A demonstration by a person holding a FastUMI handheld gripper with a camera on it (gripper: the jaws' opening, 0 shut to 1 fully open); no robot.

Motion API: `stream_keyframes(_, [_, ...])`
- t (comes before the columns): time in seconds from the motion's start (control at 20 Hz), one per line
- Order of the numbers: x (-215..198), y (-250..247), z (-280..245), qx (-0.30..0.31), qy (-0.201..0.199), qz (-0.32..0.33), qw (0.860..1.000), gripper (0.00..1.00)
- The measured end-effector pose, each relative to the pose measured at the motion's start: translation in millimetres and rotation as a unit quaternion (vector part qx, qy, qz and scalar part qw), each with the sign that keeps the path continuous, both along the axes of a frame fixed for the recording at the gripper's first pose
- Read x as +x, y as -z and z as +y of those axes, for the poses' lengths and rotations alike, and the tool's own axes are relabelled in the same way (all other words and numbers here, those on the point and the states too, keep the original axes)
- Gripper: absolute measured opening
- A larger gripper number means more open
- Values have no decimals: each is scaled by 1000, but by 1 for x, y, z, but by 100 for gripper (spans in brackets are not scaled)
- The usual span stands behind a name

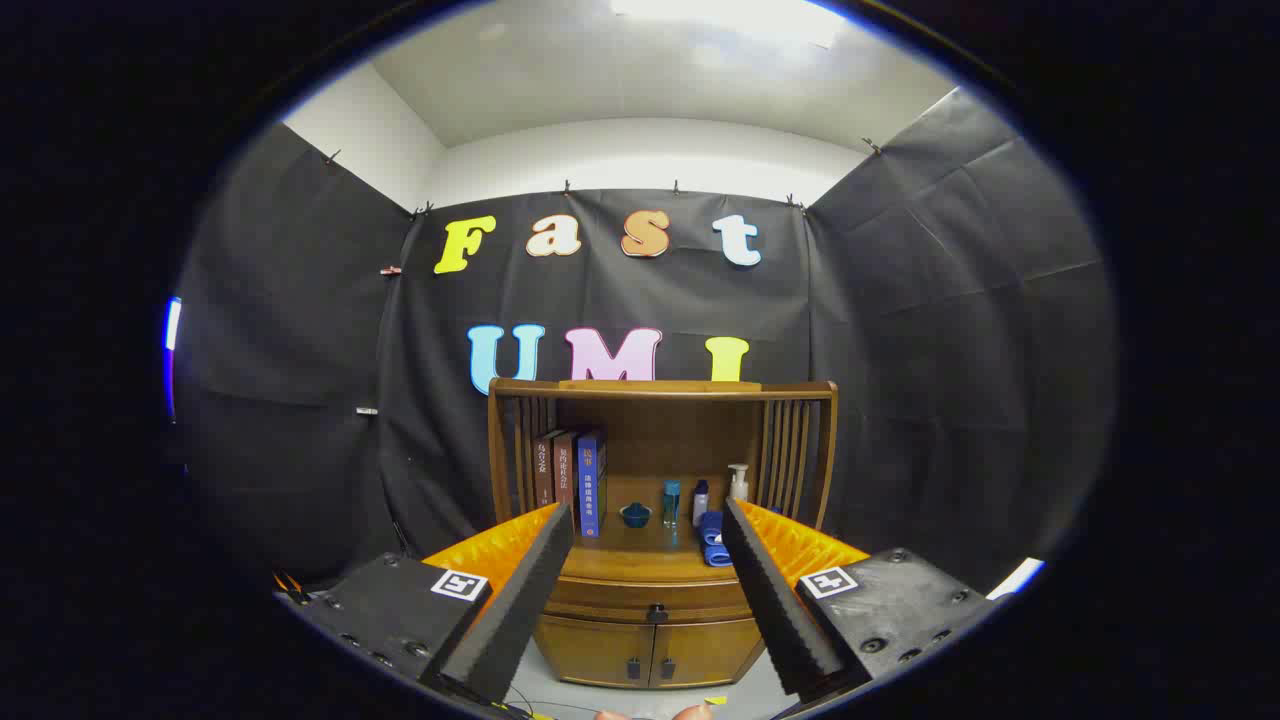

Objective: Pull open the drawer, take out the items inside it, and place them on the countertop above the cabinet.

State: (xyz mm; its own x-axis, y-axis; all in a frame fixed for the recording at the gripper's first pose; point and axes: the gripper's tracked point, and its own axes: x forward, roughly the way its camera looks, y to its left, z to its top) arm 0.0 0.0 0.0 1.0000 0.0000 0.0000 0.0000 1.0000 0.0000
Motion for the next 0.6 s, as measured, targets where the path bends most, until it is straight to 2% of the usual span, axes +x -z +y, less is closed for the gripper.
stream_keyframes(0.6, [-1,-1,-10,1,7,-2,1000,98])
